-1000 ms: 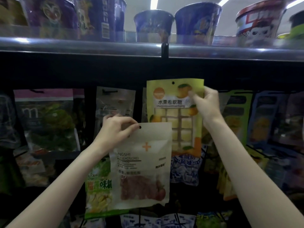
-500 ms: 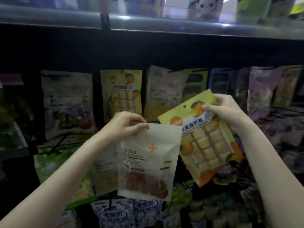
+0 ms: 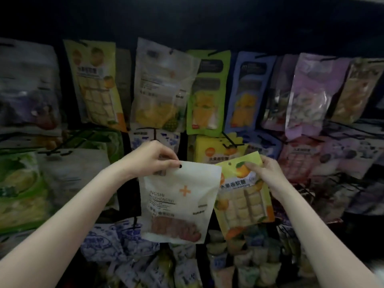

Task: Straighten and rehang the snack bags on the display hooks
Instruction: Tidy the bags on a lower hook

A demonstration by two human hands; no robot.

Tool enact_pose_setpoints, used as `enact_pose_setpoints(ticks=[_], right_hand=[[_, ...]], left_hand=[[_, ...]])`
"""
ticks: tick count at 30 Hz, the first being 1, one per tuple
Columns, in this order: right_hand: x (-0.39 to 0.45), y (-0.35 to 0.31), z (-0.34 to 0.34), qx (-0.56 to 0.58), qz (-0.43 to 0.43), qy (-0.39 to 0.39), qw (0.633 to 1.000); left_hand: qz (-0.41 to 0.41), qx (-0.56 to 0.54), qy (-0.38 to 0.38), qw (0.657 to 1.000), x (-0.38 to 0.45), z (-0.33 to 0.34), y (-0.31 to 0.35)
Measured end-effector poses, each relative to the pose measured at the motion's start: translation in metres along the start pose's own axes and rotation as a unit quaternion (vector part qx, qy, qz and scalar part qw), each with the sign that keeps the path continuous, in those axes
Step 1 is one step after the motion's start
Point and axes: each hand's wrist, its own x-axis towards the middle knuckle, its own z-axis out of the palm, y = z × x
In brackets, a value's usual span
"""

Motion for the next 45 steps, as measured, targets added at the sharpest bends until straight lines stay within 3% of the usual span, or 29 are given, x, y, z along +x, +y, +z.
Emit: enact_pose_setpoints(ticks=[5,9,23,31,37,45], right_hand=[[0.029,0.016,0.008,0.083,-0.005,0.086,0.993],[0.047,0.013,0.022,0.062,-0.010,0.141,0.988],[0.058,0.013,0.027,0.045,0.003,0.117,0.992],[0.056,0.013,0.037,0.032,-0.001,0.164,0.986],[0.051,0.011,0.040,0.045,0.025,0.185,0.981],[0.046,0.011,0.041,0.070,0.033,0.188,0.979]], left_hand=[[-0.029,0.020,0.021,0.999,0.011,0.008,0.011],[-0.050,0.044,0.014,0.998,0.017,0.012,0.019],[-0.093,0.103,0.056,0.989,0.018,0.013,0.006],[-0.086,0.128,0.194,0.969,0.013,0.026,-0.002],[-0.114,0.174,0.231,0.950,0.011,0.031,-0.006],[-0.046,0.240,0.267,0.932,0.013,0.046,-0.014]])
